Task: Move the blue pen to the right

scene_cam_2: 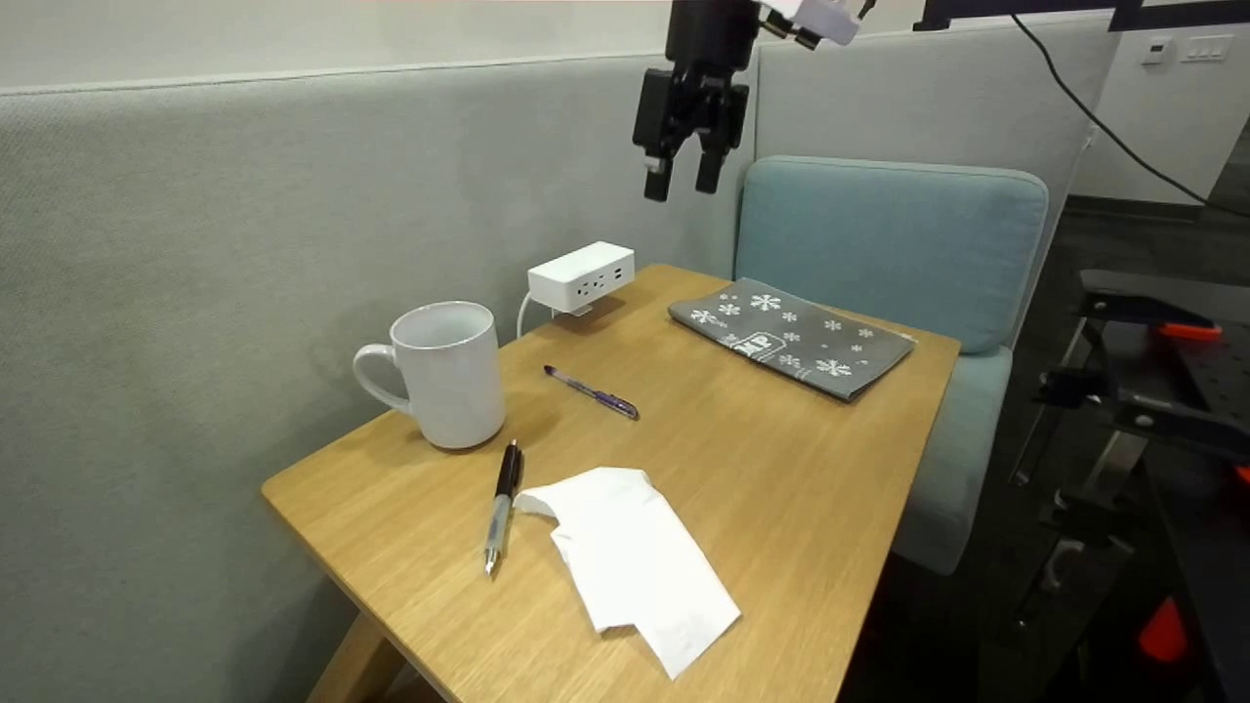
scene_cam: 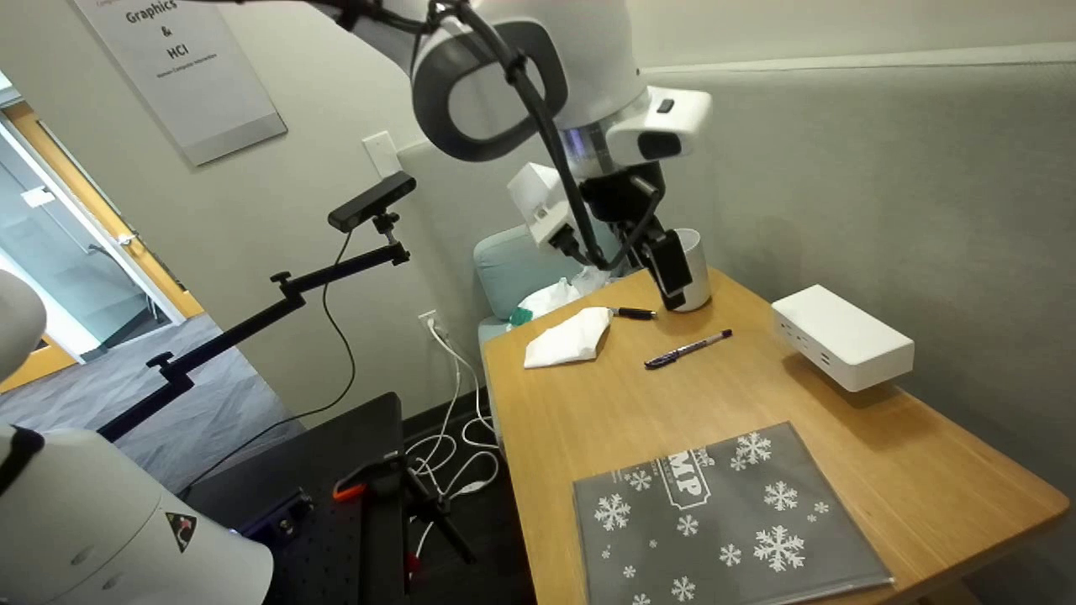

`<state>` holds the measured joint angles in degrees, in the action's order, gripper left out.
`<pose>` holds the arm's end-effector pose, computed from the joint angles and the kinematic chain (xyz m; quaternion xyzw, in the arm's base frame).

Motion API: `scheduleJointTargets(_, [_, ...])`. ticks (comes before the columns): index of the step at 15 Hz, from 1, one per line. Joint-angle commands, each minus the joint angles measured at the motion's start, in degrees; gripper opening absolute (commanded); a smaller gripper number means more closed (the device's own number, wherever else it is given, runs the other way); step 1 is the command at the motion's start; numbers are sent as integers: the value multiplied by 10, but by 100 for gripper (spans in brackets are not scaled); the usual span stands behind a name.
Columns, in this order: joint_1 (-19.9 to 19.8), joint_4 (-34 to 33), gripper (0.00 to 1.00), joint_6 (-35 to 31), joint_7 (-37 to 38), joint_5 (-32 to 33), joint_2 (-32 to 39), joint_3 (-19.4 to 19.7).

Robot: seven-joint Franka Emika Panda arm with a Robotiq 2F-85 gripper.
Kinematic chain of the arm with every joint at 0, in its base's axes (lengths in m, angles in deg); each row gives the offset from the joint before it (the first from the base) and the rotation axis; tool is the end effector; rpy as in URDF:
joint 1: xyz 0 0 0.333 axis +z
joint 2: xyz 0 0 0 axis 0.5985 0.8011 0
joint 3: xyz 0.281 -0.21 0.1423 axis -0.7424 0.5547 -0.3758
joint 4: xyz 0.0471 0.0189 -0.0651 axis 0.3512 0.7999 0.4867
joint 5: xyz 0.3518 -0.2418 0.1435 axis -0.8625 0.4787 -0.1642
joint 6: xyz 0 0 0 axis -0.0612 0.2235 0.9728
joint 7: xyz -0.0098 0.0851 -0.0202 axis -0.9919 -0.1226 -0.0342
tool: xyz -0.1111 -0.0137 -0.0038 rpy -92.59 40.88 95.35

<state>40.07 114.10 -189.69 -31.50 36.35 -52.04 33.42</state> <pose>0.6093 0.0097 0.2630 -0.9936 0.0606 -0.0745 0.0600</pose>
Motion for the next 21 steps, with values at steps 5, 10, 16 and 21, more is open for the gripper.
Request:
scheduleJointTargets(5, [4, -146, 100, -20, 89, 49, 183, -17])
scheduleJointTargets(10, [21, -206, 100, -21, 115, 81, 252, -7])
scheduleJointTargets(16, [38, -260, 100, -11, 125, 102, 303, -4])
scheduleJointTargets(21, [59, -295, 100, -6, 141, 118, 336, 8])
